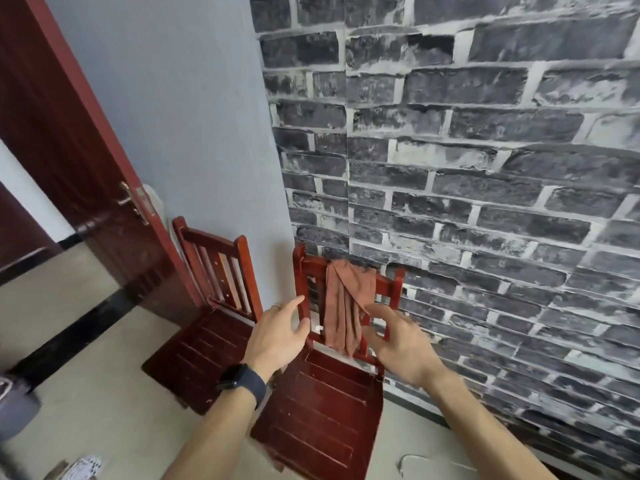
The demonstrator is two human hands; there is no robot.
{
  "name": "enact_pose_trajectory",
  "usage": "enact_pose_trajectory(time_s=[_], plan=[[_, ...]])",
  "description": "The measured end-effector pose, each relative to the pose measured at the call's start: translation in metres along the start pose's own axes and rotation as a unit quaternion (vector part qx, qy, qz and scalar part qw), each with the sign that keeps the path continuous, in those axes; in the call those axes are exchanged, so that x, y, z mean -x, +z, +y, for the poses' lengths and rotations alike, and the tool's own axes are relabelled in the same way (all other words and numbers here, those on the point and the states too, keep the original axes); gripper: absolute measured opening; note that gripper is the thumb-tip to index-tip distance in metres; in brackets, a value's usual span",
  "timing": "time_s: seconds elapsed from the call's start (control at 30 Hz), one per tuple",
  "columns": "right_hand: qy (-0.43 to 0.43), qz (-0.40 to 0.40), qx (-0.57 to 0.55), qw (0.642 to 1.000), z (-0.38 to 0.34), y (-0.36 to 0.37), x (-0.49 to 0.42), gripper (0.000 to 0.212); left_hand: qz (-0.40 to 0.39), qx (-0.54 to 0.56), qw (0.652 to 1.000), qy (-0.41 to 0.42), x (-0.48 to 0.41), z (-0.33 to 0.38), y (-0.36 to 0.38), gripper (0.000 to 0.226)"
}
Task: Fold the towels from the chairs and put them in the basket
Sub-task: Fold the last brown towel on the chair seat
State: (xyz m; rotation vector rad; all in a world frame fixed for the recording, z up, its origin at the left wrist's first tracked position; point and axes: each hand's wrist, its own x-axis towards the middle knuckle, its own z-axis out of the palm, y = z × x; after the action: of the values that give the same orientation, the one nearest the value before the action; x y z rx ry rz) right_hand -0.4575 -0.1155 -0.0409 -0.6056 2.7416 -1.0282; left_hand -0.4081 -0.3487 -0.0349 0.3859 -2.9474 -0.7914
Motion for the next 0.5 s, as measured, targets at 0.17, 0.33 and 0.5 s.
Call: enact_pose_trajectory(time_s=[0.17, 0.33, 0.5], plan=[[0.058, 0.005, -0.018, 0.998, 0.014, 0.023, -0.077, 0.046, -0.010, -0.019, 1.000, 0.005, -0.074, -0.028, 0.000, 0.055], [0.207, -0.002, -0.094, 0.974, 0.041, 0.057, -0.146, 0.070, -0.018, -0.064, 0.997, 0.030, -0.135, -0.050, 0.007, 0.057], [0.359, 0.045, -0.199, 0.911, 0.057, 0.102, -0.200, 0.088, -0.051, -0.127, 0.989, 0.059, -0.203, -0.080, 0.027, 0.068]])
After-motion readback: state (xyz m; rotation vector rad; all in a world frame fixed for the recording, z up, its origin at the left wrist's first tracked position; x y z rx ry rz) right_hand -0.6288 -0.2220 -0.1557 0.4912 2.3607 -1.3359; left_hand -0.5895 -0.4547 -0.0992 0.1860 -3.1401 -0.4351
